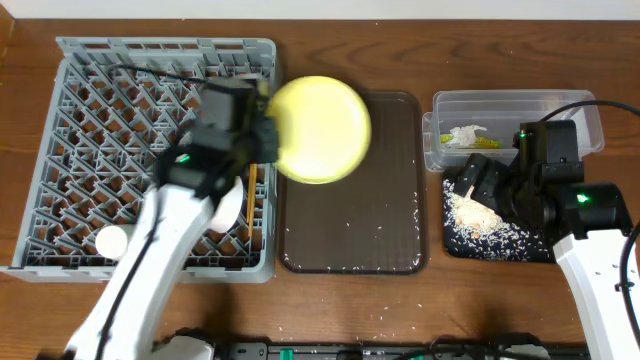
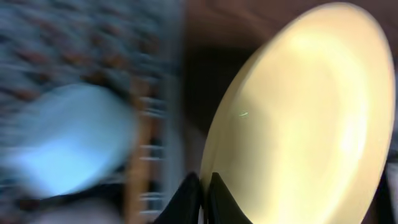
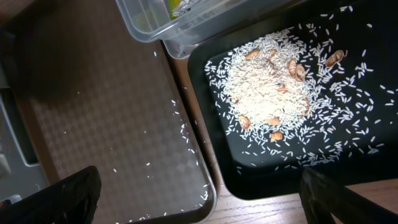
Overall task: Sort waste into correct bins and load items into the dishwasher
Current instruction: 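Grasp the yellow plate edge with the left gripper and lift, then stand the yellow plate upright in the dish rack with left gripper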
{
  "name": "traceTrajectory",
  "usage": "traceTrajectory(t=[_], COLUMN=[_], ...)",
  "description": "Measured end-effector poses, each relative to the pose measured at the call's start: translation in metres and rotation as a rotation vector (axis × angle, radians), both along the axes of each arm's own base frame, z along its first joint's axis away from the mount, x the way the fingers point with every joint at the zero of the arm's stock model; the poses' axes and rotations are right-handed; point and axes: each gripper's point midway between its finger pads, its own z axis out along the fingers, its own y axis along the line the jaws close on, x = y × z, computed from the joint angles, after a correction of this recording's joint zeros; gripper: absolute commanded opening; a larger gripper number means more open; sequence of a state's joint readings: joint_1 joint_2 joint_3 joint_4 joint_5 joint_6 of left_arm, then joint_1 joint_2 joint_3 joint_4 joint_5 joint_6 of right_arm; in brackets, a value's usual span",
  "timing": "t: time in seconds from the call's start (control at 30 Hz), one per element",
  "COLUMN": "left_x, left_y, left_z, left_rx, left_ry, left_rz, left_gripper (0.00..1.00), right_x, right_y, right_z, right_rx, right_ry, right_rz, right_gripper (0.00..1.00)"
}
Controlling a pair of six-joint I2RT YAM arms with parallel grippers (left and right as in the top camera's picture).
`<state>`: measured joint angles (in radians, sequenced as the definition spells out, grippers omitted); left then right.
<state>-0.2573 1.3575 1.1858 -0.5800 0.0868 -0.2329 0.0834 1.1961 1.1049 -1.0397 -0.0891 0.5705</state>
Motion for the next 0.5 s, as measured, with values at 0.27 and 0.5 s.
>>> traceTrajectory(t=[0.27,0.5], left_x=[0.002,0.028], left_y=[0.108,0.122], left_z=[0.044,0.025], left_rx=[0.489,0.650], left_ry=[-0.159,-0.136], left_rz=[0.283,0.327], left_gripper=[0.07,0.07], right_x=[0.000,0.000], right_y=[0.000,0.000], right_z=[0.000,0.000], right_rx=[0.000,0.000], right_ry=[-0.001,0.000], right_rz=[0.000,0.000], right_gripper=[0.99,0.99])
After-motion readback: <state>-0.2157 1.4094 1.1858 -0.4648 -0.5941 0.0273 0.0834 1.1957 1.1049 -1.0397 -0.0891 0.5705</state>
